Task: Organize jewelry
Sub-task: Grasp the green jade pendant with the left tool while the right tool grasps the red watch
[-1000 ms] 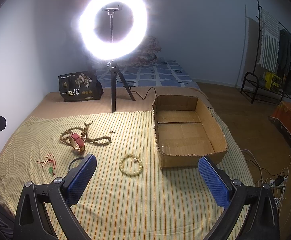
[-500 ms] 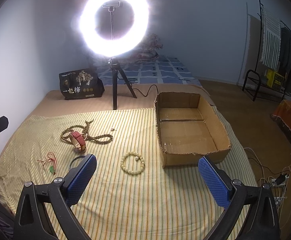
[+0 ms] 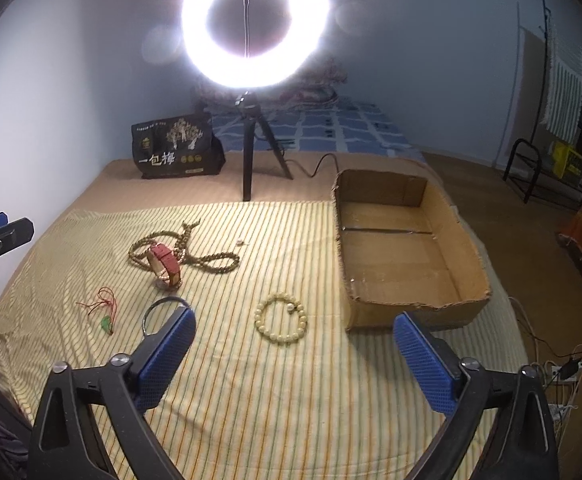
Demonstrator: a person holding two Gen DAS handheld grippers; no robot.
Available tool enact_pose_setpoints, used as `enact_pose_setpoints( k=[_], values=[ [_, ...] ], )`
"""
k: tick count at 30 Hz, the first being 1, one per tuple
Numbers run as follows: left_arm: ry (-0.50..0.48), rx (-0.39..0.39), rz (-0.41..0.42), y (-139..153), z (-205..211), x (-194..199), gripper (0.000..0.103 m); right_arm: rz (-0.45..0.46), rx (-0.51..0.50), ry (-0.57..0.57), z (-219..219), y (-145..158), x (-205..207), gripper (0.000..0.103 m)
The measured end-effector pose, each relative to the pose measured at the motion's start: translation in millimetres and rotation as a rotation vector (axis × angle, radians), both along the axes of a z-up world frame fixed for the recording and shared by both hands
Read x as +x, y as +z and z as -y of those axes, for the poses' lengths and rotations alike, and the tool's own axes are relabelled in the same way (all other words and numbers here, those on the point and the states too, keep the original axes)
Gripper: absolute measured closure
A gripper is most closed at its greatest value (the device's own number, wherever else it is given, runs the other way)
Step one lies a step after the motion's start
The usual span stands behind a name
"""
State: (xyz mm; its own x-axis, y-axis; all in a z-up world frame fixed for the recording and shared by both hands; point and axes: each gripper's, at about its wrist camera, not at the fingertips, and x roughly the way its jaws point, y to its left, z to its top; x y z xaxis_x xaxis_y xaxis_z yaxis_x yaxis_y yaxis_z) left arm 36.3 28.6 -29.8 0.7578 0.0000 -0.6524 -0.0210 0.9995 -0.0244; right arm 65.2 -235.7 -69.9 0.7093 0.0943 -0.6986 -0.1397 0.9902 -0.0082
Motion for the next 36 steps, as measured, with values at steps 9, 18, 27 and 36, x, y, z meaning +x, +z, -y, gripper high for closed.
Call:
enact_pose_setpoints(
  k=[9, 18, 27, 36],
  values=[
    [0.018, -0.063, -0.088, -22, -23, 12, 0.018, -0.046, 0.043, 0.088, -14, -5, 21, 0.013],
    [0.037, -0.116, -0.185, -52, -37, 20, 0.029, -0.061, 0.043, 0.176, -41, -10, 52, 0.017],
    [0.0, -0.112, -0.27, -84, -29, 21, 0.039, -0.112, 0.043, 0.317, -73, -26, 84, 0.024],
    [-0.053, -0.113, -0.36, -120, -10, 26, 0.054, -0.195, 0.077, 0.408, -101, -44, 109, 0.033]
  ],
)
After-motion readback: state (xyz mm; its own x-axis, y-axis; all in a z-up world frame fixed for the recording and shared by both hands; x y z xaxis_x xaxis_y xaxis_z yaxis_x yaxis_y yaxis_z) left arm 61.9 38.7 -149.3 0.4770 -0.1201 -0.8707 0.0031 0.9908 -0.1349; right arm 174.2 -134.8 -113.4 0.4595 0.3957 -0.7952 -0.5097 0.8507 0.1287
